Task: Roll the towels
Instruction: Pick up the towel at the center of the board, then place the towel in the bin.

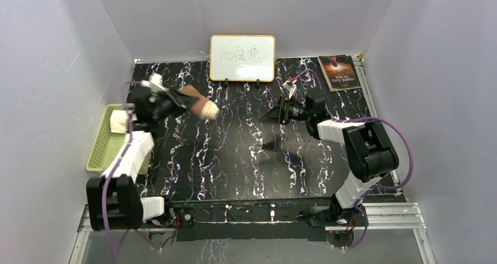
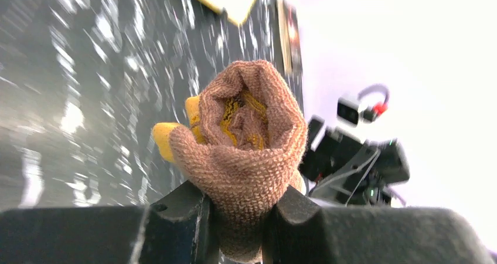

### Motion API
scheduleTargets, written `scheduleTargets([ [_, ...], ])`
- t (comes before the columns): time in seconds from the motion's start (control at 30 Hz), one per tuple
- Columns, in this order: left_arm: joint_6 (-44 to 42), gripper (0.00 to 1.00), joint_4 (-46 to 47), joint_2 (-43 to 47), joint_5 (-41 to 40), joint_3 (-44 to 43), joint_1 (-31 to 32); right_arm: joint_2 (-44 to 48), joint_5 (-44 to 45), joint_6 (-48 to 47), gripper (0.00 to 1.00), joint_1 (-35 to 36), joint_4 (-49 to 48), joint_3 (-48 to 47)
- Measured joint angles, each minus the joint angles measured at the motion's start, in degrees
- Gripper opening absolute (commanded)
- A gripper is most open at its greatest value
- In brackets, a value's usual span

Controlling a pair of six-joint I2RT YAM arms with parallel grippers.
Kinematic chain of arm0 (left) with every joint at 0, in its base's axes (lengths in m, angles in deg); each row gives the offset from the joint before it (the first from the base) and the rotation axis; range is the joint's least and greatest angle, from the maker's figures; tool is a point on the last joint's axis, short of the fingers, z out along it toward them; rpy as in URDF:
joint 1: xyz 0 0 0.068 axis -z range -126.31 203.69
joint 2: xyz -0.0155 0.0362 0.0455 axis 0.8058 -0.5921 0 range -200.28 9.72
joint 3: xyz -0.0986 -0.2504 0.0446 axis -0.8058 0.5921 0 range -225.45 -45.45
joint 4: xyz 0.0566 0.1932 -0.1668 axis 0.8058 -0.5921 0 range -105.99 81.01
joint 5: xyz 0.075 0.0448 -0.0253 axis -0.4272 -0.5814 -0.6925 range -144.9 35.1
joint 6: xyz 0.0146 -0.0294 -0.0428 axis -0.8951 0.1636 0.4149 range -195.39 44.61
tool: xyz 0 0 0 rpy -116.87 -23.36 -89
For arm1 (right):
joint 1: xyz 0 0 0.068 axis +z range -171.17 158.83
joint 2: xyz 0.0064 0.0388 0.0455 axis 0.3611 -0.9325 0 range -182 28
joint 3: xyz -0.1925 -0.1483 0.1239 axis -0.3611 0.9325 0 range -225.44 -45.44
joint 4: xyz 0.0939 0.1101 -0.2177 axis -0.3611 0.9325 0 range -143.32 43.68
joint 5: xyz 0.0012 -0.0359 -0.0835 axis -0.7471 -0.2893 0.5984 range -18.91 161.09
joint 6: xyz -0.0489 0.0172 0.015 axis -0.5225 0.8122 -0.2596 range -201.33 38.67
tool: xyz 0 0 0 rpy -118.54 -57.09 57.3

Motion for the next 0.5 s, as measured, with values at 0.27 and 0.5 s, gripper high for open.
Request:
scheduleTargets([
  [0.27, -11.30, 0.00, -14.19, 10.69, 6.69, -6.12, -31.41, 1.18, 1.05, 0.87, 0.74, -1.49, -0.31, 0.59],
  [0.5, -7.48, 0.02, -3.48, 5.99, 13.49, 2.38, -43.50, 4.09, 1.42, 2.62, 0.74, 1.57, -0.59, 2.23],
])
